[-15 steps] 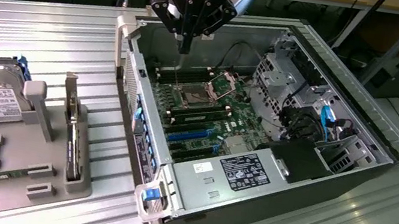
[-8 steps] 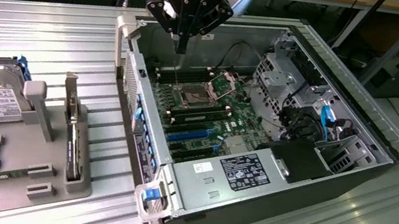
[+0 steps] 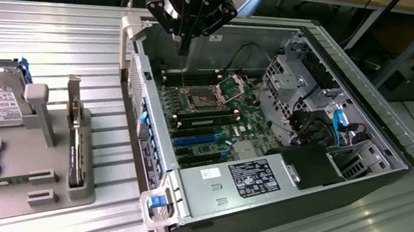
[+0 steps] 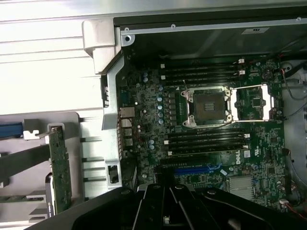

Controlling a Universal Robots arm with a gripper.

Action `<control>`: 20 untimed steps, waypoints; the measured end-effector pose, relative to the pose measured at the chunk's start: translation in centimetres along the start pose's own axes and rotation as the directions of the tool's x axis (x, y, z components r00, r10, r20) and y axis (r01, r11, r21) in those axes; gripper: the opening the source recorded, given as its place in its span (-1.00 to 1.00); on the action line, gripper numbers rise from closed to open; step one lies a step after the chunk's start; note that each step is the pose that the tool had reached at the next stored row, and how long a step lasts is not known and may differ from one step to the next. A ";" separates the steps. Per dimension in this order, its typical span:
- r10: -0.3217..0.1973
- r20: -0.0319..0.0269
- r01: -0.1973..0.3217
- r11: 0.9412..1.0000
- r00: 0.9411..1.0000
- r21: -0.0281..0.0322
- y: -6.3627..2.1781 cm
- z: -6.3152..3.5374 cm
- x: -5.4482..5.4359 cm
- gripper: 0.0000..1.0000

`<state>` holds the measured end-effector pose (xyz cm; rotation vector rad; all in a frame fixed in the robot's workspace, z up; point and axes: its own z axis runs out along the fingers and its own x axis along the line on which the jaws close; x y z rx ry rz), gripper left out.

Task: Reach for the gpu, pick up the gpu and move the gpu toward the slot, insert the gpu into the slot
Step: 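Reach for the gpu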

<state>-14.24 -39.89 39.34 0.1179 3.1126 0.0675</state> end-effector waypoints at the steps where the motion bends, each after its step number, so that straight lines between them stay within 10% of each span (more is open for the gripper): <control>1: 0.000 0.000 0.000 1.000 1.000 0.000 -0.01 0.00 0.1 -0.79; 20: 0.000 0.000 0.000 1.000 1.000 0.000 -0.15 -0.05 2.0 -0.79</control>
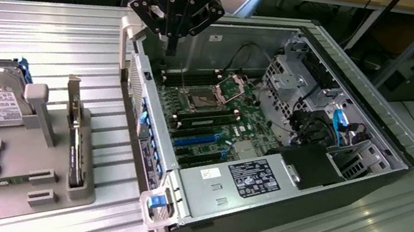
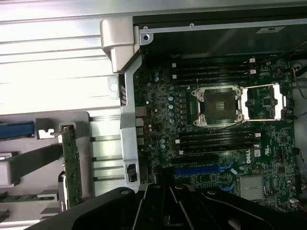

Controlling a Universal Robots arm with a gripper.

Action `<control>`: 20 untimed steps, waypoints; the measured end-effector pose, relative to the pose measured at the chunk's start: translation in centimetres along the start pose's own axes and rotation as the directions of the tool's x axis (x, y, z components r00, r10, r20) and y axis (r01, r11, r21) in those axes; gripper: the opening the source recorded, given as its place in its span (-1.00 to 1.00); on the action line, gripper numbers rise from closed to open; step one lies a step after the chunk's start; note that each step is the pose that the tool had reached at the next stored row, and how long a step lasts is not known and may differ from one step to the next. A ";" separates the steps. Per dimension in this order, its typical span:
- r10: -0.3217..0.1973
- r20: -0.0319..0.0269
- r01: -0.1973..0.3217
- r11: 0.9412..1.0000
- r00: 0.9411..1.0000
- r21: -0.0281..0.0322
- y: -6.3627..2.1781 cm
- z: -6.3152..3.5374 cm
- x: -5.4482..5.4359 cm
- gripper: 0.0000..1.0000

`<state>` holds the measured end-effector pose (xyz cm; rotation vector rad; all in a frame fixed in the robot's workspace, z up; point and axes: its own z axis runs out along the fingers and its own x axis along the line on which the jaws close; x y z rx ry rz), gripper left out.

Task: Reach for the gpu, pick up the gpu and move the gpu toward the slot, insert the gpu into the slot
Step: 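Reach for the gpu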

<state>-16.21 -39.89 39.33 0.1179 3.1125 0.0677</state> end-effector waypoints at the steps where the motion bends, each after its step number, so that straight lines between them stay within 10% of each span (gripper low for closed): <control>1: 0.000 0.000 0.000 1.000 1.000 0.000 -0.01 0.00 0.1 -0.79; 20: 0.000 0.000 0.000 1.000 1.000 0.000 -0.17 -0.07 2.3 -0.79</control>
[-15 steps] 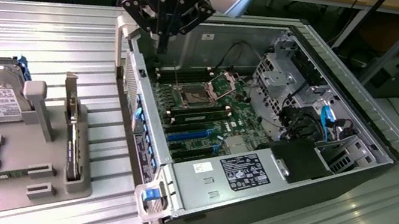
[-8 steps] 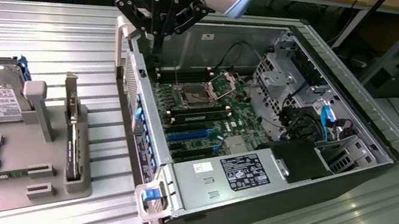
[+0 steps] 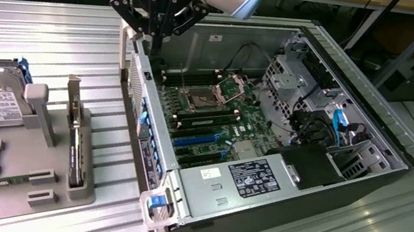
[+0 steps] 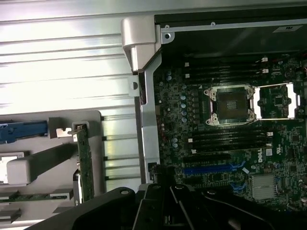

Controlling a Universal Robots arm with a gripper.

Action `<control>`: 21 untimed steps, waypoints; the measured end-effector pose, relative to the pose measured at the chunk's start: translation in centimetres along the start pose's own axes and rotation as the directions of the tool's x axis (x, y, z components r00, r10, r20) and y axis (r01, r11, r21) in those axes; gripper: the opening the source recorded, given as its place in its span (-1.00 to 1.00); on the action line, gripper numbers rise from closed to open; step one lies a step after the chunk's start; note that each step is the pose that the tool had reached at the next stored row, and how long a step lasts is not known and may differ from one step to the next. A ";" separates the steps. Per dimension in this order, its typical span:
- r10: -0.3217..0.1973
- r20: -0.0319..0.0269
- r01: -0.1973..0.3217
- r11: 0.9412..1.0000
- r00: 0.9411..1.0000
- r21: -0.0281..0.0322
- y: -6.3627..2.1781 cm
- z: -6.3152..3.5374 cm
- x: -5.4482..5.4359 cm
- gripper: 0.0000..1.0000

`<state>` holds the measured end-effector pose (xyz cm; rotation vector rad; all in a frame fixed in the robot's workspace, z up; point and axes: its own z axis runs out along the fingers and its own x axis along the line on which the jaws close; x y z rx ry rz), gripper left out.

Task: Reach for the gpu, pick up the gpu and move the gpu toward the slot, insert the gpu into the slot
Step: 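Reach for the gpu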

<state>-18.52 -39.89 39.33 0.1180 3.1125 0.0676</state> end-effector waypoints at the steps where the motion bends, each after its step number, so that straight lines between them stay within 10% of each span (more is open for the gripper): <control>1: 0.000 0.000 0.000 1.000 1.000 0.000 -0.01 0.00 0.1 -0.79; 21: 0.000 0.000 0.000 1.000 1.000 0.000 -0.21 -0.08 2.7 -0.79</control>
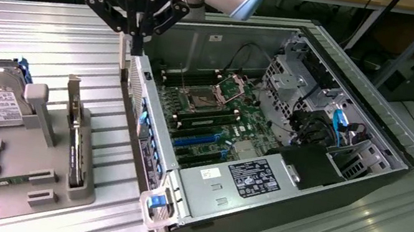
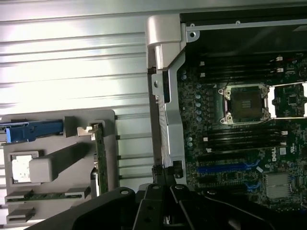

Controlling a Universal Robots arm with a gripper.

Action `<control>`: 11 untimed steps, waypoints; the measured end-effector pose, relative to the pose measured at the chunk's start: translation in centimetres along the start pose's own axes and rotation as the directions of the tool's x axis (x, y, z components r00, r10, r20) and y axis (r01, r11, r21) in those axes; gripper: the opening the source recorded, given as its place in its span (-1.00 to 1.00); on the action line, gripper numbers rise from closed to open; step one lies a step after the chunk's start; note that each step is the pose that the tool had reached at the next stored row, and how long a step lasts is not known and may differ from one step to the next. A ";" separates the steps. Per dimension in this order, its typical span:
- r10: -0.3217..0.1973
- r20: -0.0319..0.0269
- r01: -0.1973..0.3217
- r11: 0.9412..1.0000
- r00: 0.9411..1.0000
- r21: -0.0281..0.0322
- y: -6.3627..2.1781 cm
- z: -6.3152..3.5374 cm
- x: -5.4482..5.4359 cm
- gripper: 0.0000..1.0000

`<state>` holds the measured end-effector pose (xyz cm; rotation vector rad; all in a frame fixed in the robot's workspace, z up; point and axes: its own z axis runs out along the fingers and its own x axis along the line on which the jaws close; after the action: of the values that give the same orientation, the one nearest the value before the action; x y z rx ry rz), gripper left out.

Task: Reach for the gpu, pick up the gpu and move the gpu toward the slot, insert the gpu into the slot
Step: 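Reach for the gpu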

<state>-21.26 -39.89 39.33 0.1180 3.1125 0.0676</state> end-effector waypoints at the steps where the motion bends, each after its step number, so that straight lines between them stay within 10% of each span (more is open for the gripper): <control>1: 0.000 0.000 0.000 1.000 1.000 0.000 -0.01 0.00 0.1 -0.79; 11: 0.000 0.000 0.000 1.000 1.000 0.000 -0.10 -0.03 1.3 -0.79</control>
<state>-22.54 -39.89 39.33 0.1180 3.1124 0.0676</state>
